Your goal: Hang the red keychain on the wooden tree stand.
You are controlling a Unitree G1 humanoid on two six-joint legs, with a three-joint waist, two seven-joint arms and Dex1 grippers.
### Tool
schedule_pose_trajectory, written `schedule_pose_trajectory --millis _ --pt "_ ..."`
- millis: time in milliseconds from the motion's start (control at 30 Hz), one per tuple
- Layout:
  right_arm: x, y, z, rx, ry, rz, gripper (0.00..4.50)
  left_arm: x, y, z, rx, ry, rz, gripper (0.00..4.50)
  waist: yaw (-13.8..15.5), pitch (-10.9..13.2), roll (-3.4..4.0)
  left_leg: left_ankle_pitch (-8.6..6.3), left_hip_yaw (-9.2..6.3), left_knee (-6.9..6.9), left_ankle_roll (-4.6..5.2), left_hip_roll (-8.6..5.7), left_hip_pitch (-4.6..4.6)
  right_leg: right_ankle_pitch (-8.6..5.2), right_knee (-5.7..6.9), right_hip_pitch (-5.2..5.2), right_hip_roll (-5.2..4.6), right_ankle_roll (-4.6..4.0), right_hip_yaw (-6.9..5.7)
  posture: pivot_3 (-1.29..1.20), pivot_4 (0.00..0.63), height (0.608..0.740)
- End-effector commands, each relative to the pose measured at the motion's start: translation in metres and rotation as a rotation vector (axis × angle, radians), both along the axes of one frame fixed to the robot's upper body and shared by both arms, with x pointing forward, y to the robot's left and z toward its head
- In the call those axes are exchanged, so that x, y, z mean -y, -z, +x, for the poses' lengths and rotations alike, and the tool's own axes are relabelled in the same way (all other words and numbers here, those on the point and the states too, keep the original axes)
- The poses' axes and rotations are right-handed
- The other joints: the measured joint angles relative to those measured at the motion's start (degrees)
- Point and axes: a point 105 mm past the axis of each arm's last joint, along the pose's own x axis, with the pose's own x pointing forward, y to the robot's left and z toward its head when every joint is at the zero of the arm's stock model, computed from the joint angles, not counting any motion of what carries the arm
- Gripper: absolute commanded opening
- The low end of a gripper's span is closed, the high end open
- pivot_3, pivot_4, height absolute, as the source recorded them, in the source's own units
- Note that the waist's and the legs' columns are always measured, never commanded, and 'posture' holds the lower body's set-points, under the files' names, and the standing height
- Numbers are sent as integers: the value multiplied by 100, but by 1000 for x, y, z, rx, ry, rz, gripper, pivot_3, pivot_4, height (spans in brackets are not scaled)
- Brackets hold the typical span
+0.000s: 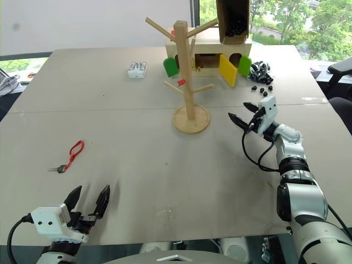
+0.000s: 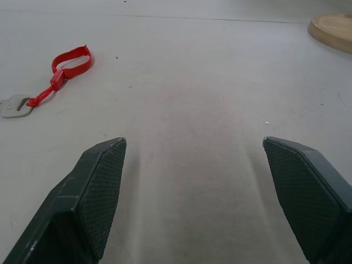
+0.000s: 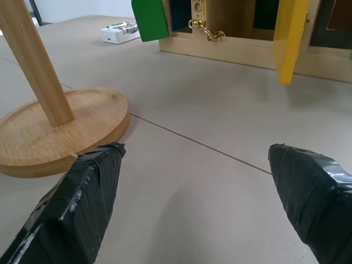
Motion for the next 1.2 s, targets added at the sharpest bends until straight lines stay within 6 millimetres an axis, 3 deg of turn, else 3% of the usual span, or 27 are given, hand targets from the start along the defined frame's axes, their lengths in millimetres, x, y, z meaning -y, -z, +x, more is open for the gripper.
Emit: schedule_pose_trajectory --millis 33,767,900,1100,1200 --pt "4 -14 2 54 4 0 4500 -2 -6 -2 21 -9 23 4116 0 0 0 0 0 0 0 0 0 0 0 0 0 0 0 0 150 740" --pt "5 -14 -4 75 -29 -21 4500 -5 -11 8 29 0 40 4116 6 0 0 0 2 0 0 0 0 0 1 0 0 0 1 0 150 740" --pt "-3 -14 -32 149 -220 -101 4500 -15 -26 16 92 -61 1 4116 25 0 0 0 0 0 0 0 -1 0 0 1 0 0 -1 0 150 740" --pt "-18 7 -102 137 -601 -226 4500 -36 -54 43 179 -158 -37 4116 51 -3 -2 0 -6 5 0 1 -1 1 2 5 -2 2 -6 0 150 740" --pt "-20 12 -127 127 -717 -255 4500 -46 -62 59 181 -186 -22 4116 53 -3 -2 1 -19 8 -1 2 4 1 5 14 1 1 -19 0 150 740"
